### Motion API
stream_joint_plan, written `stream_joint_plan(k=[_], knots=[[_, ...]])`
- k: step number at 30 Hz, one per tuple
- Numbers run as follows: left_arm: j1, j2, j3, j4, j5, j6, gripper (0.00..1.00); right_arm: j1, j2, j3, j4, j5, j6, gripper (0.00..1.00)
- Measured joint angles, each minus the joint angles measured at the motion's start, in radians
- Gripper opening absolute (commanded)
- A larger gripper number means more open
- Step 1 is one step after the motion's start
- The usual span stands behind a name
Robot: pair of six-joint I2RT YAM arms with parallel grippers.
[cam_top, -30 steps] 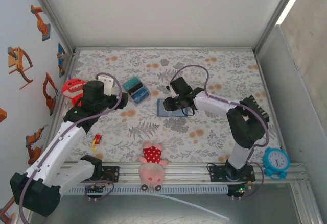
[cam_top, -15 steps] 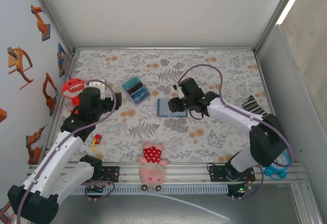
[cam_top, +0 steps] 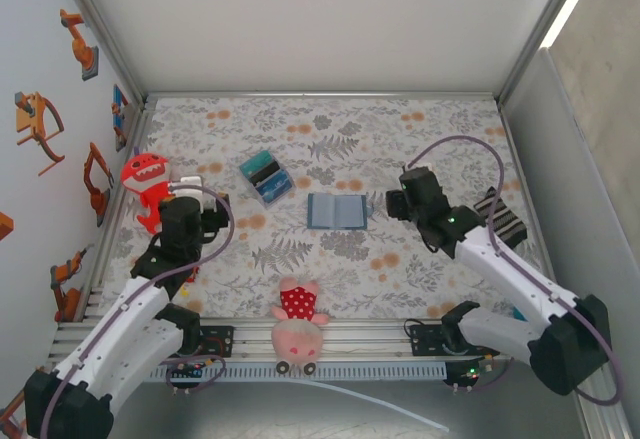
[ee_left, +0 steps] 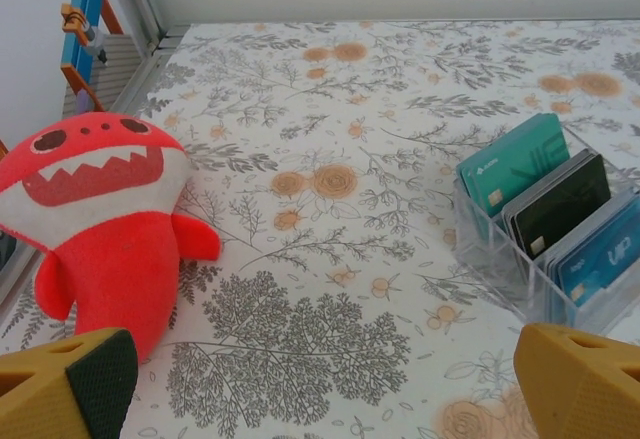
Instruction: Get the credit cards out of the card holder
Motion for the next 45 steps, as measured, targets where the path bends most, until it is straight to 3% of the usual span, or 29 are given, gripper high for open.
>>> stream_joint_plan(k=[6, 12, 20, 25, 30, 39, 45], knots=[[0.014, 0.127, -0.127, 0.280, -0.022, 0.110, 0.97, -0.010, -0.188, -0.185, 0.134, 0.185, -0.100, 0.99], [0.127, 0.318, -0.165, 0.546, 0.043, 0.178, 0.97, -0.047, -0.274, -0.312, 0.300, 0.298, -0.215, 1.00], [0.259, 0.513, -0.169, 0.826, 0.186, 0.177, 0.97, -0.124, -0.313, -0.478, 0.591, 0.331, -0.328, 0.99], [0.273, 0.681, -0.178, 0.992, 0.238, 0.173, 0.97, -0.232, -0.298, -0.527, 0.716, 0.262, -0.341, 0.99], [0.286, 0.809, -0.175, 1.068, 0.269, 0.171, 0.97, -0.346, -0.182, -0.565, 0.888, 0.140, -0.337, 0.99], [0.392, 0.819, -0.036, 0.955, 0.353, 0.104, 0.97, -0.476, 0.144, -0.585, 1.154, -0.045, -0.306, 0.99], [0.391, 0.817, -0.035, 0.911, 0.374, 0.089, 0.97, -0.530, 0.317, -0.567, 1.310, -0.146, -0.285, 0.99]])
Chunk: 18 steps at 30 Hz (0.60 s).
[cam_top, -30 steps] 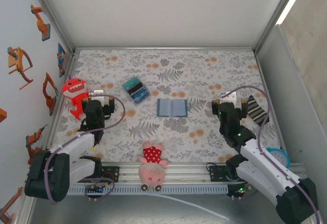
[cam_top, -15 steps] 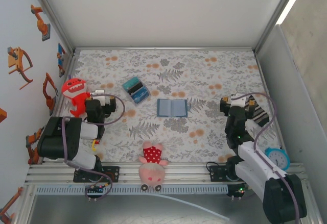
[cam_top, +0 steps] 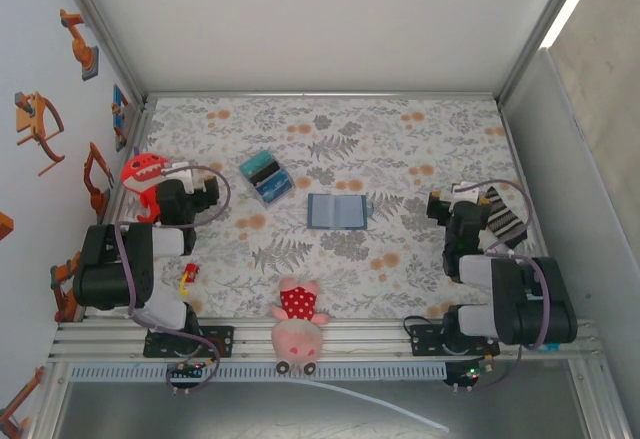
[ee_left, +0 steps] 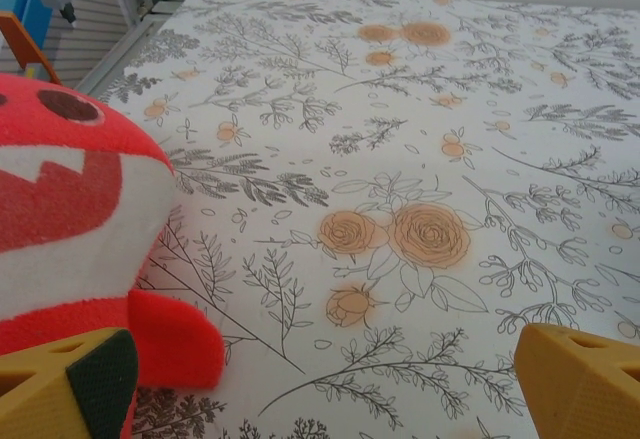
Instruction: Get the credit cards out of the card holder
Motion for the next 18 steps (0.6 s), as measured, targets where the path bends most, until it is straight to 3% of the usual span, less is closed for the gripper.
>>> stream_joint_plan(k=[5, 18], knots=[[-0.005, 0.000, 0.000, -0.007, 0.001, -0.003, 0.97, -0.037, 0.178, 0.043, 0.109, -0.085, 0.021, 0.99], [-0.006, 0.000, 0.000, -0.009, 0.001, -0.003, 0.97, -0.085, 0.185, 0.159, 0.026, -0.198, 0.057, 0.99]])
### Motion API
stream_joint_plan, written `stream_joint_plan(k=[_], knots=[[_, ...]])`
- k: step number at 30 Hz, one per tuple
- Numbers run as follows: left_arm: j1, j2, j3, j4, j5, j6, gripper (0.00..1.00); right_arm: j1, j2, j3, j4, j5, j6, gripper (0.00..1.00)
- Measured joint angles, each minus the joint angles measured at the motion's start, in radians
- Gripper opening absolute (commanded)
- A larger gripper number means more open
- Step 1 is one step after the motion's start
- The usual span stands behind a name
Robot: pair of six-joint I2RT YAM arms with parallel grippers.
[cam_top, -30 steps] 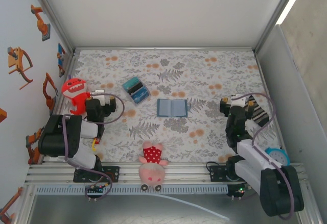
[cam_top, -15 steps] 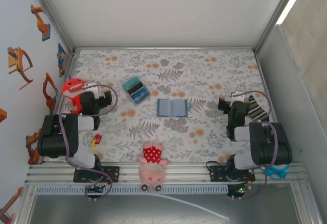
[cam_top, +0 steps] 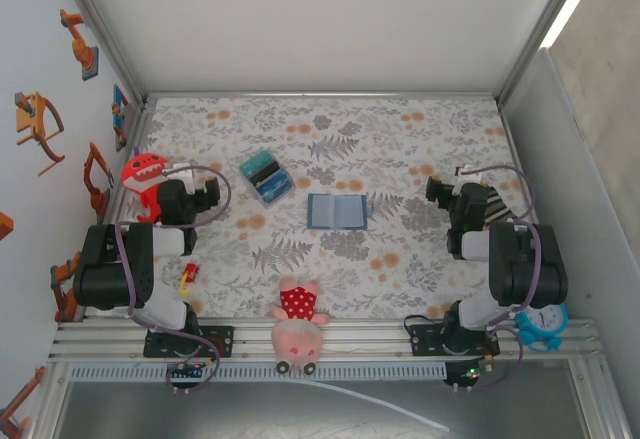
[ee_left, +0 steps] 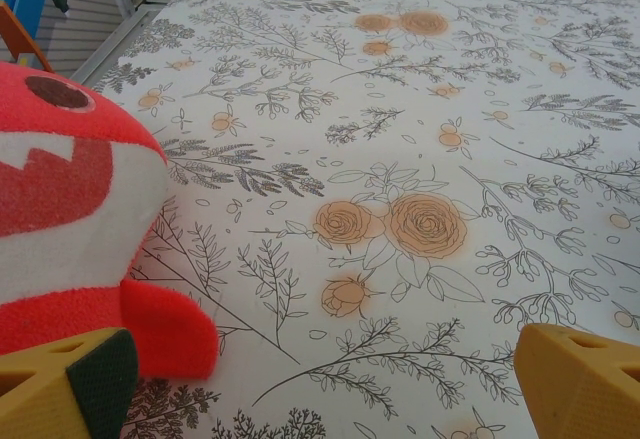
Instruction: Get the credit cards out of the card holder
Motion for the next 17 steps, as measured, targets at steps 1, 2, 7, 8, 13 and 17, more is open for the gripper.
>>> stream_joint_plan(k=[1, 2, 7, 8, 13, 17], knots=[[0.000, 0.000, 0.000, 0.000, 0.000, 0.000, 0.97, 0.000, 0.000, 0.000, -0.004, -0.004, 0.000, 1.00], [0.000, 0.000, 0.000, 0.000, 0.000, 0.000, 0.97, 0.000, 0.000, 0.000, -0.006, -0.007, 0.000, 0.99], [0.000, 0.000, 0.000, 0.000, 0.000, 0.000, 0.97, 0.000, 0.000, 0.000, -0.016, -0.014, 0.000, 1.00], [0.000, 0.000, 0.000, 0.000, 0.000, 0.000, 0.97, 0.000, 0.000, 0.000, -0.016, -0.014, 0.000, 0.99], [0.000, 0.000, 0.000, 0.000, 0.000, 0.000, 0.97, 0.000, 0.000, 0.000, -0.016, -0.014, 0.000, 1.00], [0.000, 0.000, 0.000, 0.000, 0.000, 0.000, 0.97, 0.000, 0.000, 0.000, -0.016, -0.014, 0.000, 1.00]])
